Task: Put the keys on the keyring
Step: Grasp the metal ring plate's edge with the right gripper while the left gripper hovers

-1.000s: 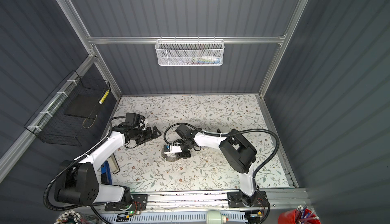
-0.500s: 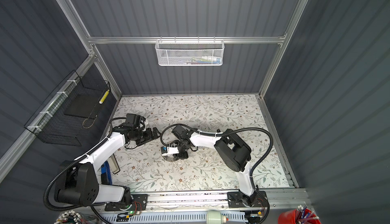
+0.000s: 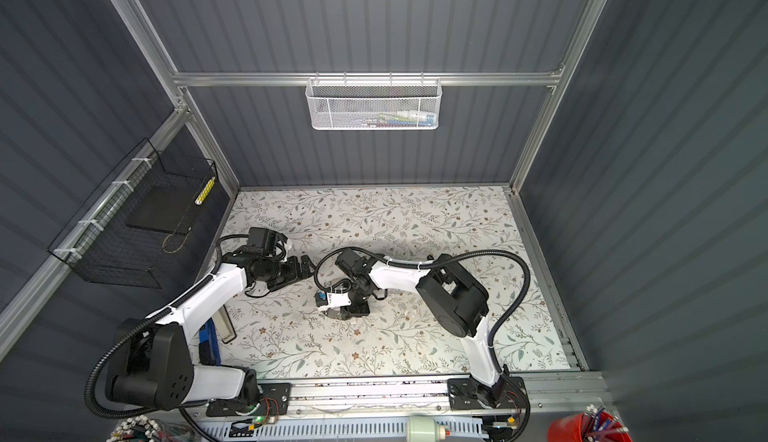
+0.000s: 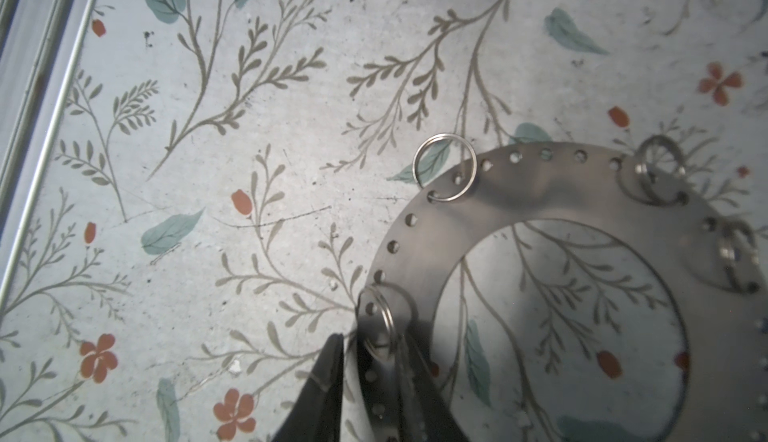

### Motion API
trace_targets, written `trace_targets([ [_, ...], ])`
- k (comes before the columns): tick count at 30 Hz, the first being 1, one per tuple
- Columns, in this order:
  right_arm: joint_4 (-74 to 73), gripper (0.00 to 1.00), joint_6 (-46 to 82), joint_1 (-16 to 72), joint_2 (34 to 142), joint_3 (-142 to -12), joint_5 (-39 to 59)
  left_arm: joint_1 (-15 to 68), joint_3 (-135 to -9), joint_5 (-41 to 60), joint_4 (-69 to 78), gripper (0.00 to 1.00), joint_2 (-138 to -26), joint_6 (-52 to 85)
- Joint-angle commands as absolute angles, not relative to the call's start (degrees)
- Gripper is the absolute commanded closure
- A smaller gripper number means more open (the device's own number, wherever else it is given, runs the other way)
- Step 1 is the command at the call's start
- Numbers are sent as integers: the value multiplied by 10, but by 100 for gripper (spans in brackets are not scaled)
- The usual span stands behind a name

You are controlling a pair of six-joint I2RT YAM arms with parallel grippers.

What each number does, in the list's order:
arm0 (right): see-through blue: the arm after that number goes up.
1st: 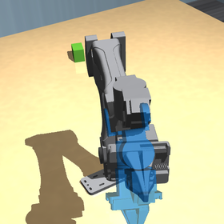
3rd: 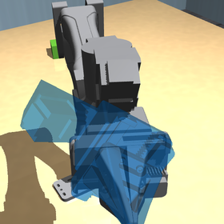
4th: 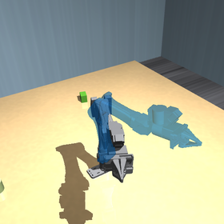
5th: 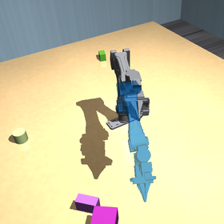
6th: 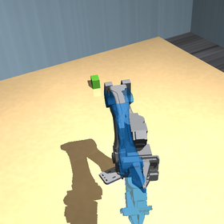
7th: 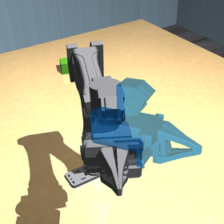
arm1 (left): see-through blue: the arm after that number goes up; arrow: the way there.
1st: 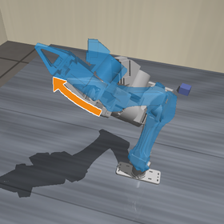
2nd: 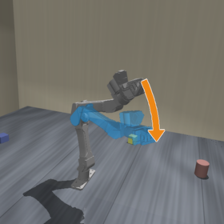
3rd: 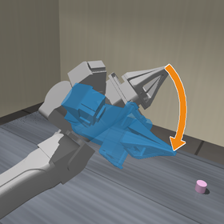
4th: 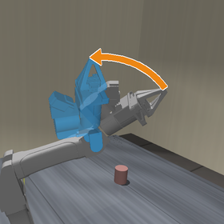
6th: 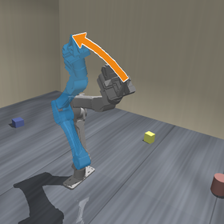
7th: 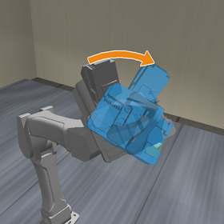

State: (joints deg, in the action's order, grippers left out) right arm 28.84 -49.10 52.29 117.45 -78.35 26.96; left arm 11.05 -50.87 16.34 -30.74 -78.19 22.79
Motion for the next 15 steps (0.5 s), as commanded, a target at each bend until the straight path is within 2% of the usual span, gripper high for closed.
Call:
trace_targets([
  [1, 314, 76, -495, 526, 1186, -800, 280, 110, -499, 156, -318, 0, -765, 207],
  [15, 354, 90, -500, 528, 1193, -823, 279, 110, -492, 133, -335, 0, -755, 181],
])
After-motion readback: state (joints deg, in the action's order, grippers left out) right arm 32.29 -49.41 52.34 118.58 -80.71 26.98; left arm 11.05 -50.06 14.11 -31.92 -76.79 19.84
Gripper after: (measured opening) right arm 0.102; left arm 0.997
